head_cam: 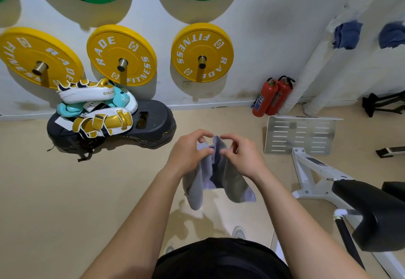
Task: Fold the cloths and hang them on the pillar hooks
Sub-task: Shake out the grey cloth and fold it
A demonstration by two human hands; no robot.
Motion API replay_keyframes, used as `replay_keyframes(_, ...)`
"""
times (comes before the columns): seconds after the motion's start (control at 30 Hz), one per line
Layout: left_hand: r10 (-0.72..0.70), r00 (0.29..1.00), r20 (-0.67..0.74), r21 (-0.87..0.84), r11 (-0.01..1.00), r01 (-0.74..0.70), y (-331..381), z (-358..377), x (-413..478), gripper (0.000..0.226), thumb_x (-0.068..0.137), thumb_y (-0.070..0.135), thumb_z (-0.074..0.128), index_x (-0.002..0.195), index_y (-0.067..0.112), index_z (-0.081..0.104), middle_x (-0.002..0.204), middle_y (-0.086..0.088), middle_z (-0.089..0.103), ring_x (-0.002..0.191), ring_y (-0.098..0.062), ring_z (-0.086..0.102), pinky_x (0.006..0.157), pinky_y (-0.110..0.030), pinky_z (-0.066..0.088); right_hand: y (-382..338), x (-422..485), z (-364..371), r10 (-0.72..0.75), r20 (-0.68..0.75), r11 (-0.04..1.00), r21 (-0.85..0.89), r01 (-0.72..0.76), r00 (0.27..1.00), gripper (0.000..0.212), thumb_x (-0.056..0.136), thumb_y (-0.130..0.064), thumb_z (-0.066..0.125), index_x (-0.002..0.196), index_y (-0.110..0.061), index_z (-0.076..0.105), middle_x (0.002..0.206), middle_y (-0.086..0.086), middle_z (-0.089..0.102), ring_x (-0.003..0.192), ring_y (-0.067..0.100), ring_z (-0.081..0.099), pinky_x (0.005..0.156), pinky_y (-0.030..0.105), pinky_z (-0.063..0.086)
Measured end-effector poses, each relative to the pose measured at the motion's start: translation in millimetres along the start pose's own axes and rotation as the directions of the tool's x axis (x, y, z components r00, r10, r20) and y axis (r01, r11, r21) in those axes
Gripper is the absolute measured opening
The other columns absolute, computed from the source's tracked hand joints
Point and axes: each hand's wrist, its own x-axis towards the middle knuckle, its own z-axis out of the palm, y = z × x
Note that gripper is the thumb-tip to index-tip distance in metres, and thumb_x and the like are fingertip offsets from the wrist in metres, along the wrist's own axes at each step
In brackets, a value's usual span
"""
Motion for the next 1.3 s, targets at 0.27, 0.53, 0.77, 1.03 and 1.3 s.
replay_keyframes(0.27,0.045,0.997,0.062,-0.139,0.990,-0.036,1.9,-3.2,-3.6,0.037,0.084,0.020,0.074,0.117,0.032,0.063,0.086,0.015,0.074,0.064,0.008,0.053,0.068,-0.024,0.039,-4.5,9.0,9.2,-0.053,0.171,0.997,0.072,0.041,0.984,0.007,0.090,-0.031,0.068,0.085,-0.035,0.070,0.058,-0.012,0.052,0.055,0.003,0.047,0.056,0.026,0.036)
replay_keyframes(0.53,-0.082,0.997,0.006,-0.048,0.995,0.082,-27.4,-13.2,-0.7,0.014,0.086,0.018,0.070,0.095,0.027,0.076,0.085,0.014,0.072,0.082,-0.002,0.062,0.069,-0.022,0.047,4.9,20.4,-7.9,0.028,0.084,0.999,0.033,-0.031,0.996,0.009,0.089,-0.028,0.066,0.080,-0.028,0.064,0.063,-0.007,0.061,0.061,0.012,0.057,0.062,0.038,0.052)
replay_keyframes(0.77,-0.215,0.960,-0.178,-0.209,0.962,0.176,-29.3,-13.3,-2.9,0.004,0.083,0.018,0.077,0.084,0.018,0.073,0.074,0.004,0.068,0.064,0.001,0.056,0.059,-0.010,0.044,10.3,22.2,-10.8,0.098,0.018,0.988,0.121,-0.100,0.995,0.010,0.087,-0.023,0.071,0.079,-0.028,0.066,0.065,-0.008,0.060,0.059,0.011,0.056,0.062,0.033,0.052)
replay_keyframes(1.03,-0.297,0.926,-0.233,-0.392,0.900,0.190,-12.0,-1.6,4.3,0.007,0.087,0.021,0.075,0.091,0.016,0.077,0.084,0.005,0.075,0.077,-0.005,0.065,0.070,-0.018,0.051,2.6,17.0,-9.8,0.150,0.156,0.866,0.456,-0.206,0.976,0.030,0.084,0.007,0.058,0.092,-0.015,0.076,0.076,0.003,0.071,0.071,0.016,0.068,0.081,0.035,0.059)
replay_keyframes(1.3,-0.220,0.968,-0.117,-0.350,0.922,0.168,-5.6,2.8,2.7,0.021,0.096,0.011,0.060,0.110,0.014,0.075,0.100,0.008,0.073,0.089,0.001,0.066,0.082,-0.026,0.053,-4.9,18.6,-2.9,0.022,0.195,0.880,0.462,-0.111,0.981,0.017,0.083,0.000,0.074,0.088,-0.016,0.076,0.076,0.003,0.073,0.070,0.010,0.067,0.077,0.026,0.057)
